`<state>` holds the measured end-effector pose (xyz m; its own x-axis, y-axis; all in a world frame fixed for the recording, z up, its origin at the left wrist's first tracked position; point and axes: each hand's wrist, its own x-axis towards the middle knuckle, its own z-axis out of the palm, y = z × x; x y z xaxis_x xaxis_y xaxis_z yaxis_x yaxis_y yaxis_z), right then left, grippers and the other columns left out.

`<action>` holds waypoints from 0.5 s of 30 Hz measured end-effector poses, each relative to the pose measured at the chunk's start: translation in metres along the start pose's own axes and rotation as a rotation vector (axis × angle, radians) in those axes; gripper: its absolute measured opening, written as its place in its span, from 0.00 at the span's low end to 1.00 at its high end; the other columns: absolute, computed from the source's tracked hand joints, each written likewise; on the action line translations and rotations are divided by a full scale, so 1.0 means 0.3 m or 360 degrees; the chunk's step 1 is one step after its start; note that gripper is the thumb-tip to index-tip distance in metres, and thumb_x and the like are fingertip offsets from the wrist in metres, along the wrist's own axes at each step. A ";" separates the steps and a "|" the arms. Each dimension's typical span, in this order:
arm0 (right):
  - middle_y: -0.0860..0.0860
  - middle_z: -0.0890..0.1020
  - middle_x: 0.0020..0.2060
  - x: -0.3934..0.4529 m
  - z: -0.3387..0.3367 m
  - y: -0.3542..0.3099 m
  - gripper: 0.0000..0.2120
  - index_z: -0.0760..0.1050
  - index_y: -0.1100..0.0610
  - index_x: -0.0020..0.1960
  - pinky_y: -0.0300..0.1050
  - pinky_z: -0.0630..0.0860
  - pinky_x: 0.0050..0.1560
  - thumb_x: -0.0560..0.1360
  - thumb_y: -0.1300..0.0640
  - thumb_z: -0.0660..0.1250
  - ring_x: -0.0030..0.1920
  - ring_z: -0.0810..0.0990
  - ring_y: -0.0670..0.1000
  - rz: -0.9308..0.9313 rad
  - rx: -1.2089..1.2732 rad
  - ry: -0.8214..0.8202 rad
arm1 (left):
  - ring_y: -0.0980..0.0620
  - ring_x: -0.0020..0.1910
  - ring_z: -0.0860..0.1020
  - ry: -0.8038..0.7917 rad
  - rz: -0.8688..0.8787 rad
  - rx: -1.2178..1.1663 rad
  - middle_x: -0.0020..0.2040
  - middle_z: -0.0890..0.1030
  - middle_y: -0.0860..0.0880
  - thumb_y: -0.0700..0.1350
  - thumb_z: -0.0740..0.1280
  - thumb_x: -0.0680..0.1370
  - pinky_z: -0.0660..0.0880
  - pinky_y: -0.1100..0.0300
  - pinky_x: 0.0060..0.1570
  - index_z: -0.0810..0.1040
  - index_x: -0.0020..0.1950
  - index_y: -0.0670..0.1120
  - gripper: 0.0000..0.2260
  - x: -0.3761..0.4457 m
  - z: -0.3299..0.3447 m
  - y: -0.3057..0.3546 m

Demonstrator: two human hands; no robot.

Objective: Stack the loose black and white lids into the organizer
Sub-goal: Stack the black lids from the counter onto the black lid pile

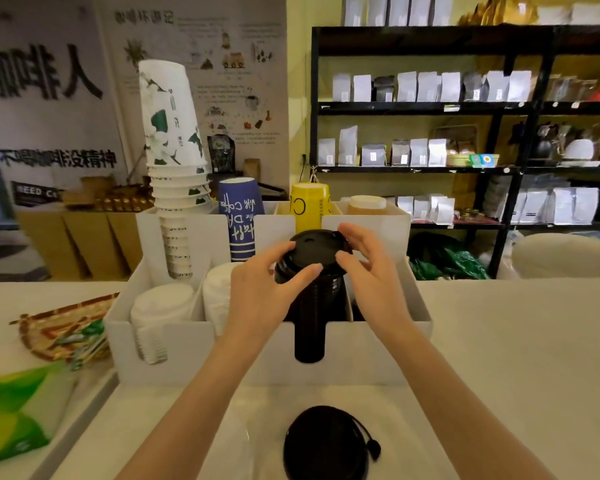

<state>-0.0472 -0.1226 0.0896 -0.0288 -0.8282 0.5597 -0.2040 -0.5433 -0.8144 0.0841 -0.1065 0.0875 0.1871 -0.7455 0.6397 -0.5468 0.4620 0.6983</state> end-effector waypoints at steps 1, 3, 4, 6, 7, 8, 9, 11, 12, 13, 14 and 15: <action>0.49 0.72 0.65 0.007 0.005 0.009 0.19 0.67 0.51 0.65 0.52 0.66 0.69 0.75 0.61 0.60 0.65 0.68 0.45 0.0013 0.0000 -0.0030 | 0.56 0.52 0.74 0.0011 -0.0015 0.0020 0.57 0.81 0.49 0.51 0.72 0.67 0.70 0.64 0.51 0.76 0.60 0.48 0.22 0.001 0.005 -0.005; 0.48 0.71 0.66 0.016 0.012 0.024 0.21 0.64 0.50 0.67 0.47 0.66 0.68 0.75 0.61 0.61 0.65 0.67 0.44 0.0044 0.0013 -0.0079 | 0.56 0.53 0.74 0.0032 -0.0035 0.0063 0.58 0.80 0.48 0.51 0.71 0.68 0.69 0.63 0.54 0.75 0.60 0.48 0.22 0.004 0.009 -0.016; 0.47 0.71 0.66 0.018 0.015 0.031 0.22 0.64 0.50 0.67 0.45 0.66 0.67 0.75 0.61 0.61 0.65 0.67 0.43 0.0054 0.0025 -0.0098 | 0.54 0.54 0.74 0.0045 -0.0048 0.0074 0.59 0.80 0.48 0.51 0.71 0.68 0.70 0.61 0.55 0.75 0.60 0.47 0.22 0.007 0.009 -0.022; 0.45 0.71 0.63 0.018 0.018 0.043 0.21 0.64 0.51 0.67 0.42 0.65 0.66 0.75 0.61 0.61 0.63 0.68 0.43 0.0076 0.0038 -0.0121 | 0.50 0.55 0.76 0.0063 -0.0086 0.0083 0.58 0.80 0.48 0.51 0.71 0.68 0.71 0.58 0.57 0.75 0.60 0.47 0.22 0.014 0.004 -0.032; 0.45 0.71 0.63 0.017 0.019 0.049 0.21 0.64 0.51 0.66 0.42 0.65 0.66 0.75 0.61 0.61 0.64 0.68 0.44 0.0095 0.0037 -0.0127 | 0.49 0.55 0.76 0.0060 -0.0100 0.0086 0.58 0.80 0.47 0.51 0.71 0.68 0.72 0.56 0.58 0.75 0.60 0.47 0.22 0.016 0.002 -0.036; 0.47 0.71 0.64 0.017 0.019 0.054 0.21 0.64 0.52 0.66 0.41 0.65 0.65 0.75 0.61 0.61 0.64 0.68 0.45 0.0110 0.0031 -0.0133 | 0.49 0.55 0.77 0.0047 -0.0109 0.0090 0.57 0.81 0.47 0.51 0.71 0.68 0.73 0.54 0.58 0.75 0.60 0.47 0.22 0.018 0.001 -0.038; 0.48 0.72 0.65 0.017 0.019 0.058 0.21 0.64 0.52 0.66 0.40 0.65 0.64 0.75 0.61 0.61 0.65 0.69 0.46 0.0117 0.0025 -0.0137 | 0.49 0.55 0.77 0.0030 -0.0112 0.0096 0.57 0.81 0.46 0.52 0.70 0.68 0.74 0.53 0.58 0.75 0.60 0.47 0.22 0.019 0.001 -0.040; 0.50 0.72 0.66 0.017 0.018 0.062 0.21 0.64 0.52 0.66 0.37 0.66 0.61 0.75 0.60 0.61 0.65 0.69 0.47 0.0126 0.0030 -0.0139 | 0.49 0.55 0.77 -0.0002 -0.0109 0.0107 0.56 0.81 0.47 0.52 0.70 0.69 0.73 0.54 0.58 0.76 0.60 0.47 0.21 0.019 0.004 -0.042; 0.50 0.72 0.66 0.016 0.017 0.063 0.21 0.64 0.52 0.66 0.35 0.66 0.60 0.75 0.60 0.61 0.65 0.69 0.48 0.0133 0.0037 -0.0141 | 0.51 0.54 0.77 -0.0011 -0.0102 0.0110 0.57 0.81 0.47 0.52 0.70 0.69 0.72 0.56 0.57 0.76 0.60 0.47 0.21 0.019 0.006 -0.044; 0.50 0.72 0.66 0.016 0.016 0.063 0.21 0.64 0.52 0.66 0.36 0.66 0.60 0.75 0.60 0.61 0.65 0.69 0.48 0.0141 0.0043 -0.0141 | 0.54 0.54 0.75 -0.0016 -0.0090 0.0115 0.57 0.81 0.47 0.51 0.70 0.69 0.72 0.58 0.56 0.76 0.60 0.47 0.21 0.018 0.008 -0.045; 0.50 0.72 0.66 0.016 0.014 0.064 0.21 0.64 0.52 0.66 0.38 0.66 0.60 0.75 0.60 0.61 0.65 0.69 0.48 0.0148 0.0045 -0.0141 | 0.56 0.54 0.73 -0.0017 -0.0077 0.0122 0.57 0.80 0.47 0.51 0.70 0.69 0.71 0.59 0.56 0.76 0.60 0.47 0.21 0.018 0.010 -0.046; 0.50 0.72 0.66 0.016 0.013 0.066 0.21 0.63 0.52 0.67 0.39 0.66 0.61 0.75 0.60 0.61 0.66 0.69 0.48 0.0154 0.0042 -0.0143 | 0.57 0.54 0.72 -0.0017 -0.0065 0.0134 0.58 0.80 0.47 0.51 0.70 0.69 0.70 0.61 0.55 0.75 0.60 0.47 0.21 0.017 0.012 -0.047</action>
<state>-0.0477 -0.1377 0.0756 0.0412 -0.8852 0.4633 -0.1786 -0.4628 -0.8683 0.0898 -0.1184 0.0798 0.2021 -0.7684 0.6073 -0.6055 0.3893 0.6941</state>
